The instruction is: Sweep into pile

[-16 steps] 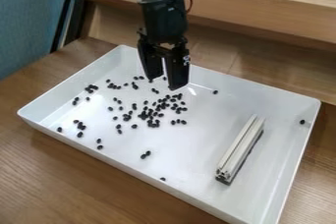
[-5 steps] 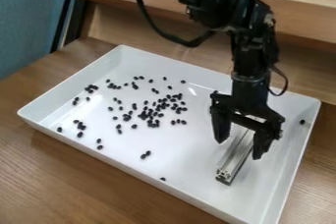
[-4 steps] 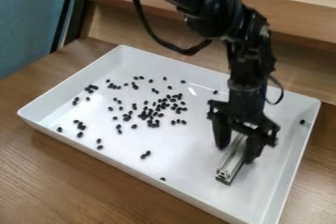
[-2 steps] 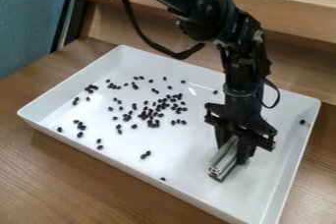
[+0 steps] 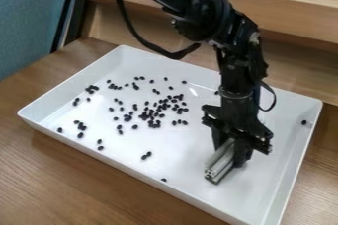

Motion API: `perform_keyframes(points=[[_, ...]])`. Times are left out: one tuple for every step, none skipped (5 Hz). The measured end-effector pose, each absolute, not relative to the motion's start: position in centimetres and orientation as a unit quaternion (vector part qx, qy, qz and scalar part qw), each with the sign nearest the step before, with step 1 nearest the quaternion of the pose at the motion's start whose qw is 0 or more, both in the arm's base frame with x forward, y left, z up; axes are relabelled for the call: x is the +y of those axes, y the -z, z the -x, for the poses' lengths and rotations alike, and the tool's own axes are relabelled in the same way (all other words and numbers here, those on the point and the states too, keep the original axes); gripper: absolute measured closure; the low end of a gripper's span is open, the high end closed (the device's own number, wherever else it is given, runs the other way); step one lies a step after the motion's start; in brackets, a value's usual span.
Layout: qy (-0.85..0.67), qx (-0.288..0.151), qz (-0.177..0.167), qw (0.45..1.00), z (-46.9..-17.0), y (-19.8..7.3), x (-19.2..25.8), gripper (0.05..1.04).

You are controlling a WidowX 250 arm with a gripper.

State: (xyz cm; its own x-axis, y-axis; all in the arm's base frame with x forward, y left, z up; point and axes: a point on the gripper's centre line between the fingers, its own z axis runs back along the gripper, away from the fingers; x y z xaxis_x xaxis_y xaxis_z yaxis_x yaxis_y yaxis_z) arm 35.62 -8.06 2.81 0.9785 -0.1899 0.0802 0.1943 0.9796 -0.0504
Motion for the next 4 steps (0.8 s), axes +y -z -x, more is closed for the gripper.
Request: perform_keyframes(points=[[0.105, -0.034, 0.007, 0.994, -35.5, -2.7, -6.2, 0.681], [0.113, -0.033, -0.015, 0.993, -35.6, -2.6, -4.1, 0.681], [0.116, -0.049, -0.018, 0.992, -36.3, -2.6, -1.7, 0.681], [0.138, -0.065, -0.019, 0.988, -36.9, -2.8, 0.9, 0.681]])
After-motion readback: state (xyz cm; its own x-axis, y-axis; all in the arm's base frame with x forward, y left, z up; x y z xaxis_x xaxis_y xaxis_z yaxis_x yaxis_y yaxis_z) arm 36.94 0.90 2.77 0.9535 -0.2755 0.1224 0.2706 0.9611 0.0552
